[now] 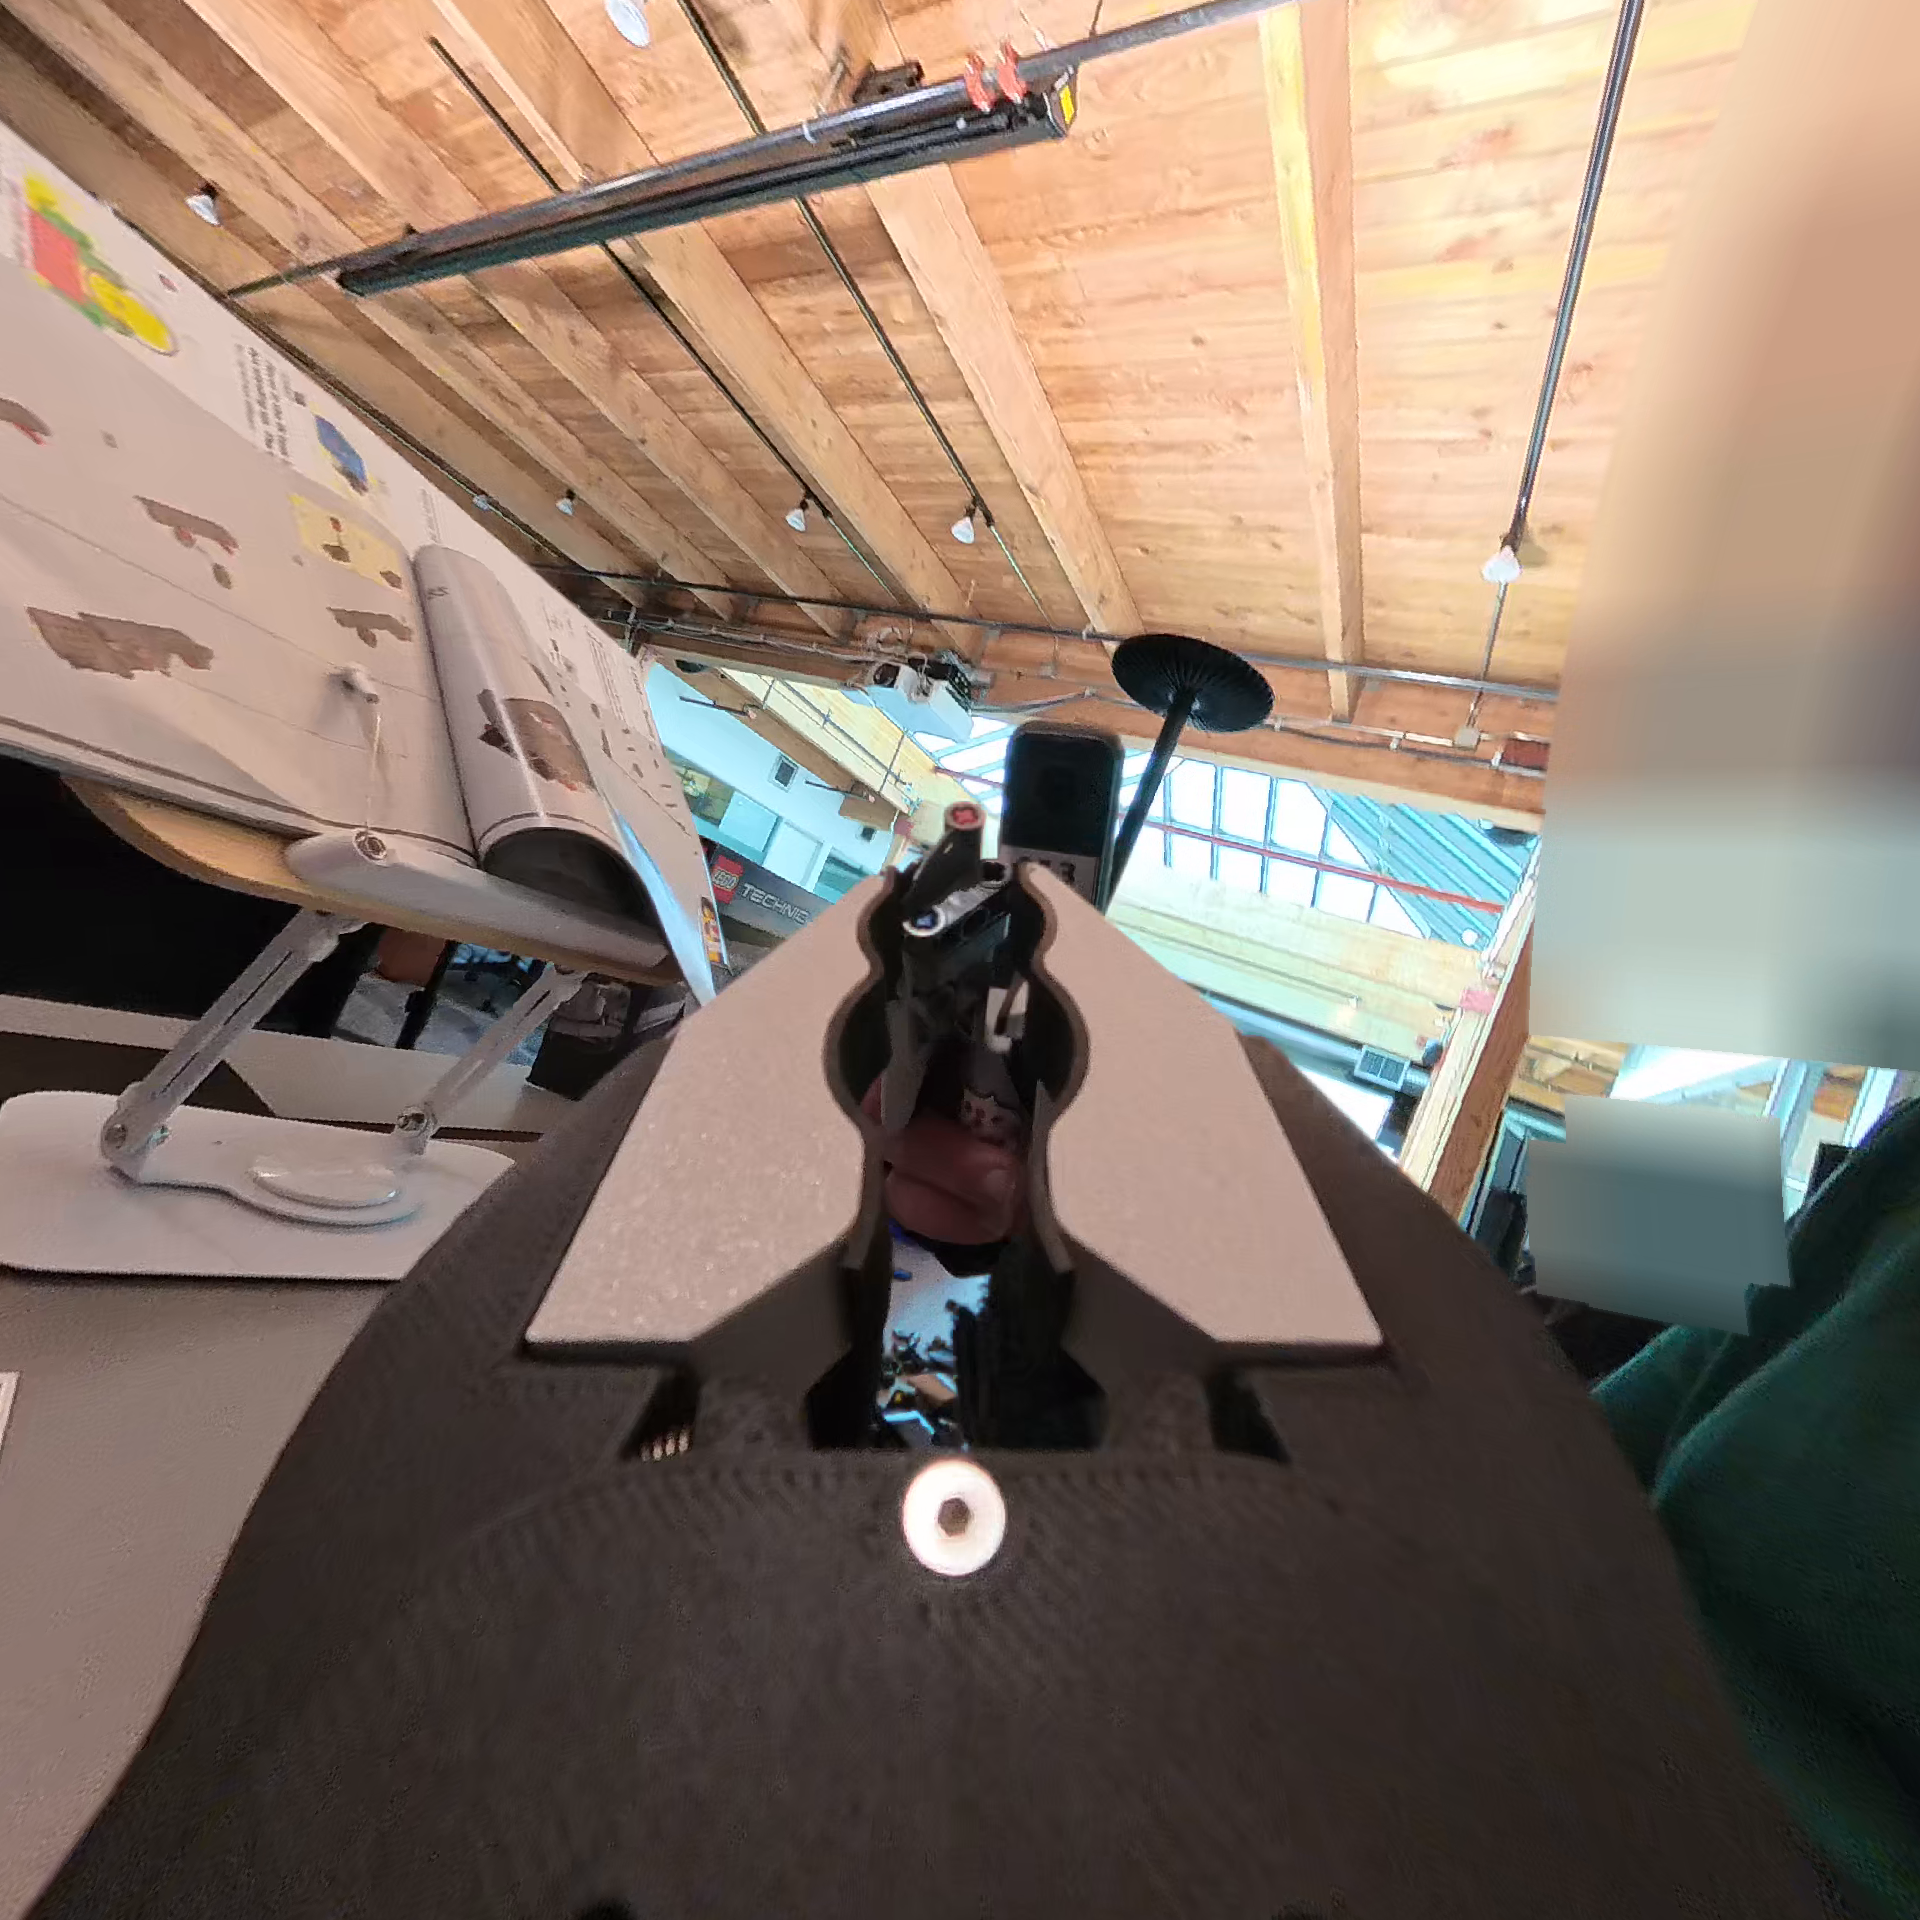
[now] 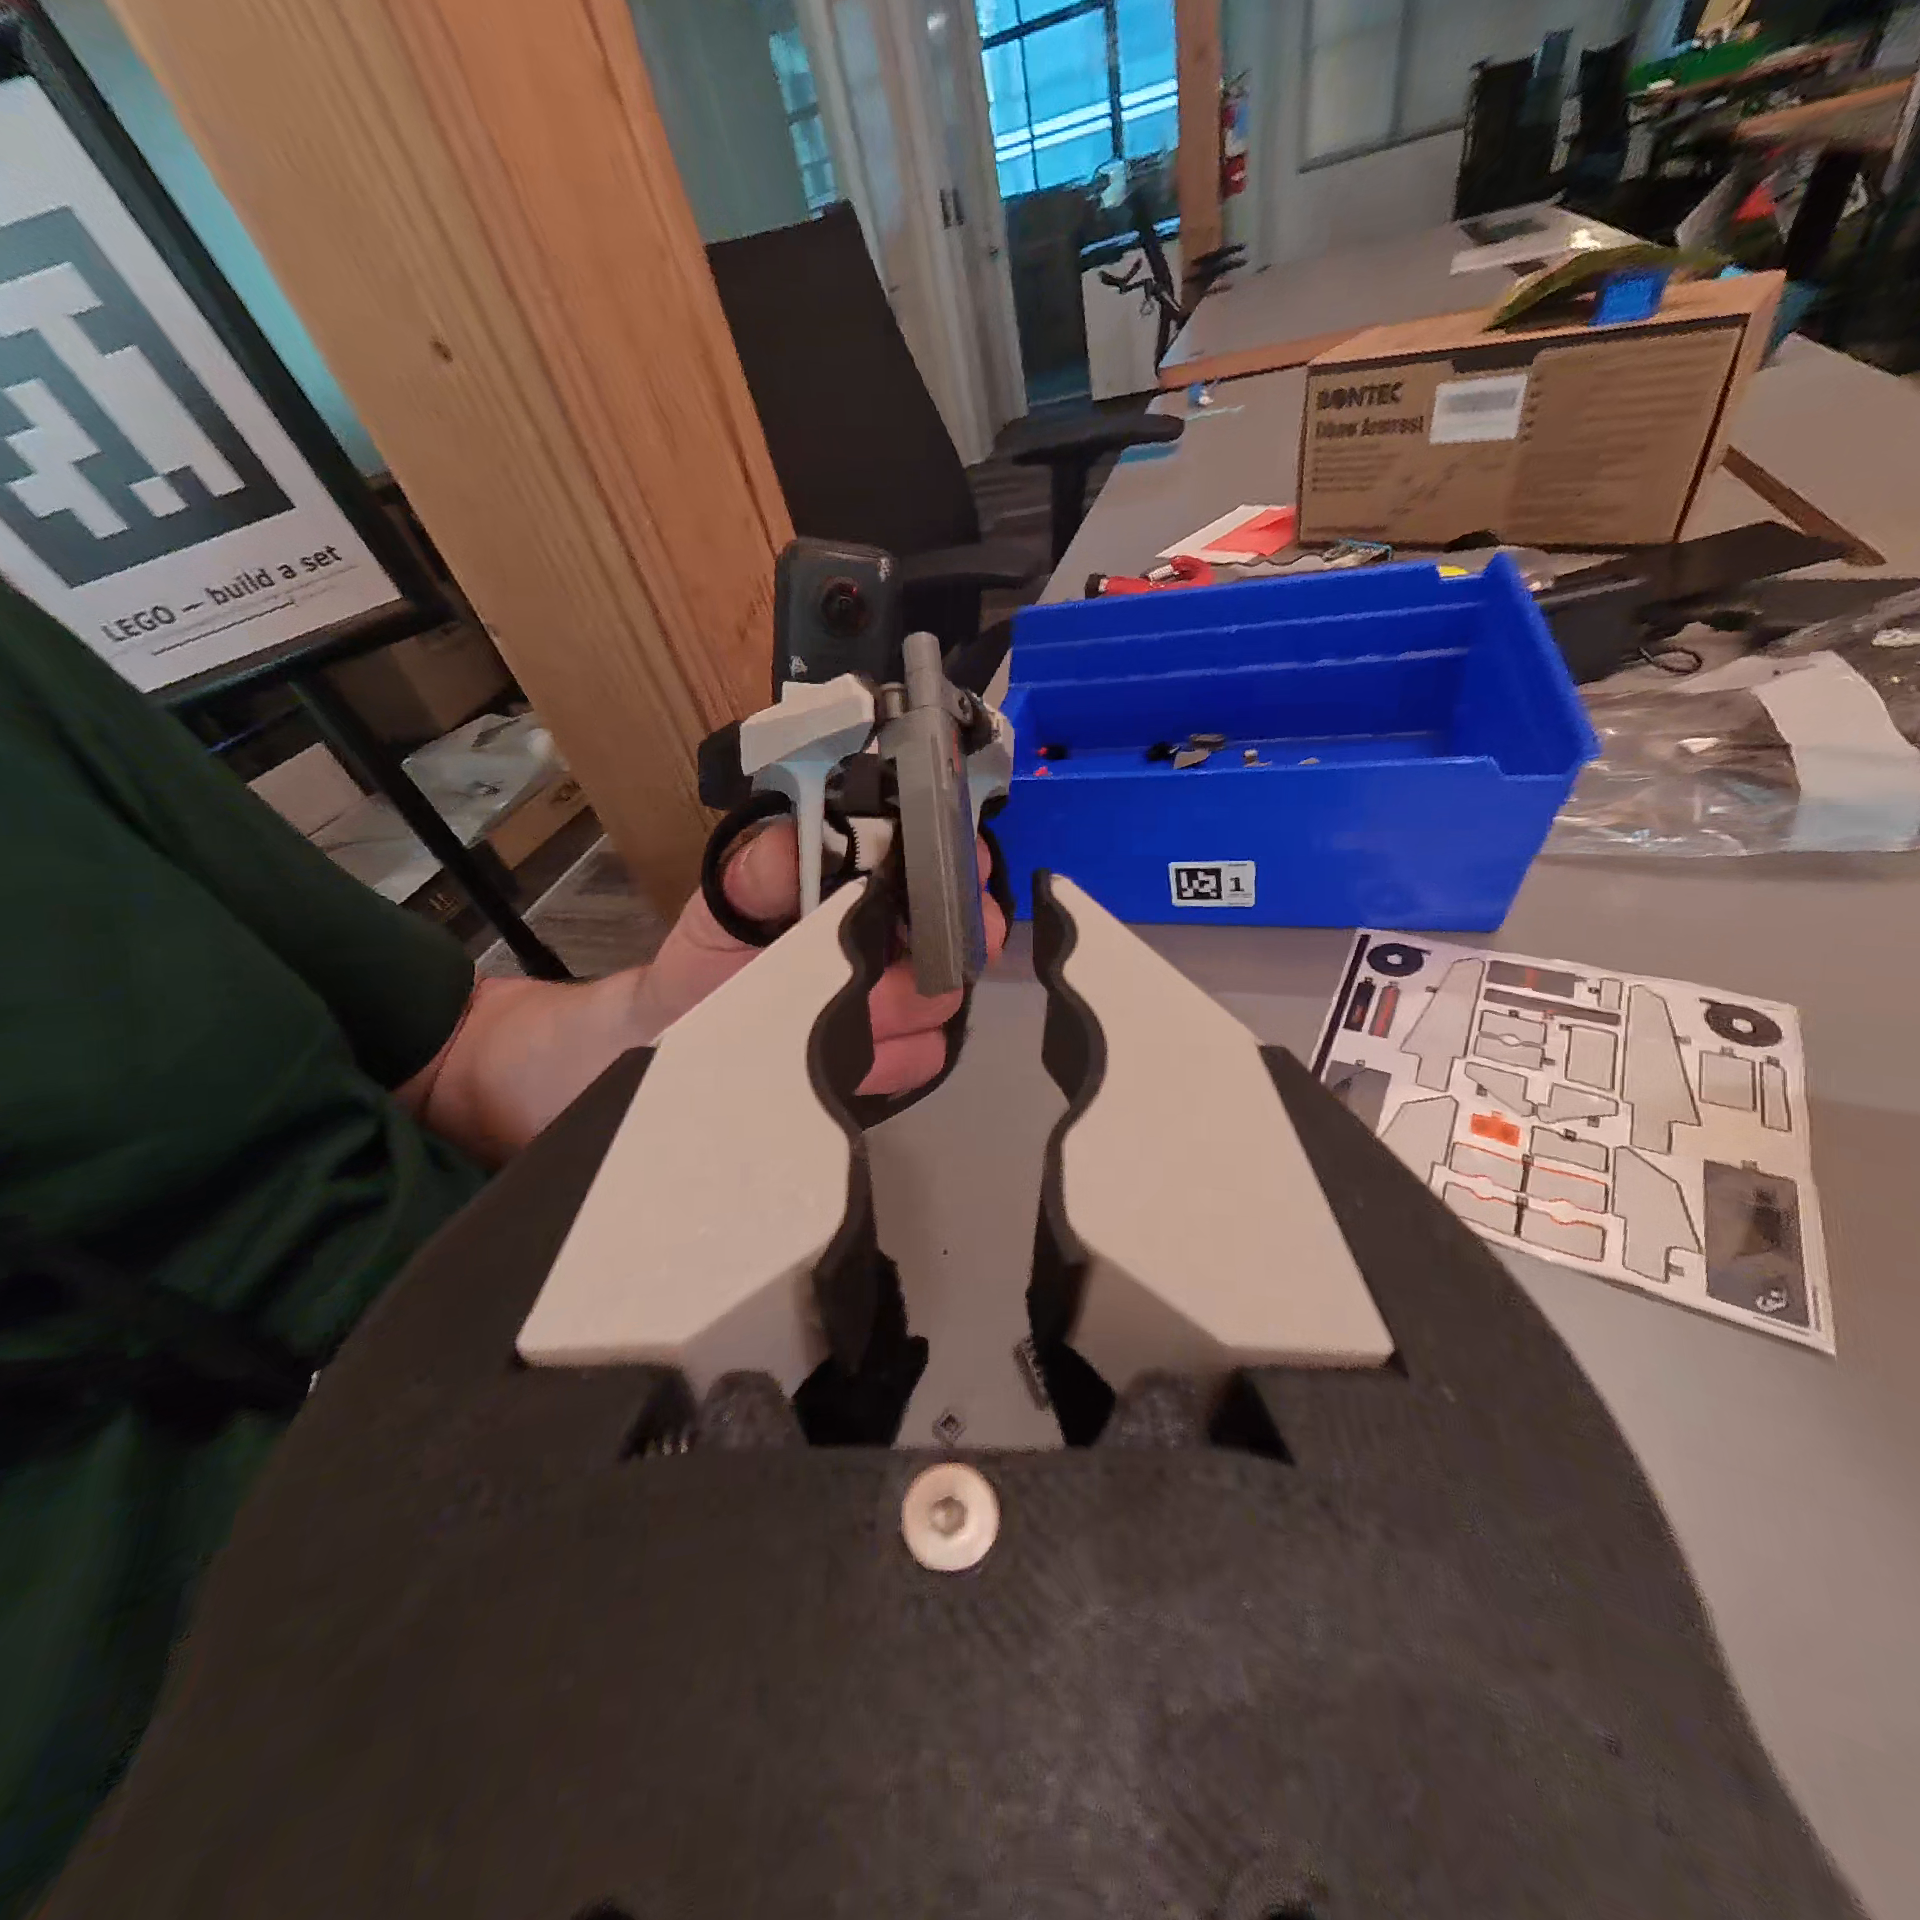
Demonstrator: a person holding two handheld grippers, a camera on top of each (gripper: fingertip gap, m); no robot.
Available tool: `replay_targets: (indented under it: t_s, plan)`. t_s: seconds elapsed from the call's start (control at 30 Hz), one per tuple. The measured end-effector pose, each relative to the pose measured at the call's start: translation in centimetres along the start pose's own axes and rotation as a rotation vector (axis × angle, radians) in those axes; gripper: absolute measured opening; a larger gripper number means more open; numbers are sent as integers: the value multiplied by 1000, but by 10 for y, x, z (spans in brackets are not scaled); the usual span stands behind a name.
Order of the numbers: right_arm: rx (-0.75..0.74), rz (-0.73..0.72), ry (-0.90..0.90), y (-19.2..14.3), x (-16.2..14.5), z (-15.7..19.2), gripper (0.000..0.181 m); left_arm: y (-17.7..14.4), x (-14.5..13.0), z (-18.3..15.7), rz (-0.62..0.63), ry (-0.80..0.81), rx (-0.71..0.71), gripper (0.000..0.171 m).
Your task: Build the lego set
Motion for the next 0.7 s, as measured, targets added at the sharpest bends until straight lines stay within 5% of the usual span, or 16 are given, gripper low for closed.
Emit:
replay_targets:
  t_s: [0.33, 0.7]
  plan:
    - [-32, -15, 35, 4, -2, -6, 9, 0, -1, 11, -59, -92, 33, 18]
    - [217, -154, 266, -9, -3, -15, 5, 7, -8, -1, 15, 47, 36, 20]
Point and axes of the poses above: each gripper's, where its closed fingertips meet, y out along the fingers, x out of its top, z = x × y across the jaws, the point moved 6 cm from there along -y, back along the fingers, and after that the axes turned 1 degree about -z, right-handed, at the moved point
